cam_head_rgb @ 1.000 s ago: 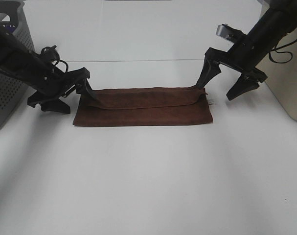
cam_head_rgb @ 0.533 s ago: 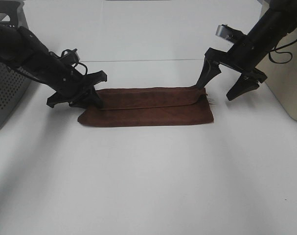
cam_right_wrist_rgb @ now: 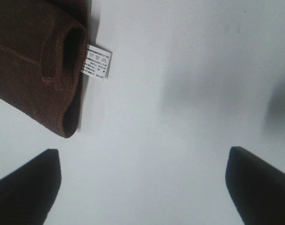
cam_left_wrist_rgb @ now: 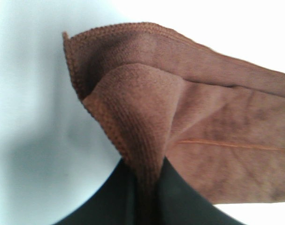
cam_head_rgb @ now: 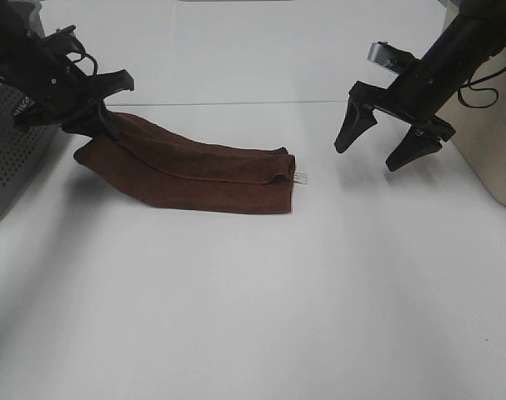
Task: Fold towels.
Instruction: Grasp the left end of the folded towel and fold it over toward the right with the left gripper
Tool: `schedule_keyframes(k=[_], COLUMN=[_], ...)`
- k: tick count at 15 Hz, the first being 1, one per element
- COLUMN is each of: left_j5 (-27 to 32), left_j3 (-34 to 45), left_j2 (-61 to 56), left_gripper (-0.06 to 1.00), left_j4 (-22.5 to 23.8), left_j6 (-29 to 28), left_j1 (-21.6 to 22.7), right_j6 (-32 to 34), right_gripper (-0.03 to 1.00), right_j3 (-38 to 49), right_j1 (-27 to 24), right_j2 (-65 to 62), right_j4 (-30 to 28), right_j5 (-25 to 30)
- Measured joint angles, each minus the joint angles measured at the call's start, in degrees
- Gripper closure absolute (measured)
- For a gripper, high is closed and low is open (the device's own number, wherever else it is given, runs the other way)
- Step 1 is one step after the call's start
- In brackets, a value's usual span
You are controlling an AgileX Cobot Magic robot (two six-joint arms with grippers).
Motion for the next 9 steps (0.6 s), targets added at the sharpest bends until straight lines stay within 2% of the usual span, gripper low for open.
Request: schedule_keyframes(k=[2,4,6,9], left_j5=[0.3,-1.9,-6.1,-7.8], left_j3=[-0.6,-1.0,-1.9,-5.1], left_j2=[0.0,0.0,0.7,4.9], left_gripper=[0.91,0.91,0.91,0.91], left_j4=[-3.7,-7.3,-9.0,-11.2], left_j6=[0.0,0.0,0.0,-0.2], left_j1=[-2.8,-6.9,-10.5,-14.3], right_j6=[0.0,0.0,0.0,0.0], right_gripper=[0.06,0.06,0.06,0.06], right_j3=[0.0,0.0,0.0,0.0], right_j1=[0.0,0.0,0.0,0.0], right_j2=[0.0,0.0,0.0,0.0], right_j4=[0.0,0.0,0.0,0.0], right_j5=[0.0,0.0,0.0,0.0])
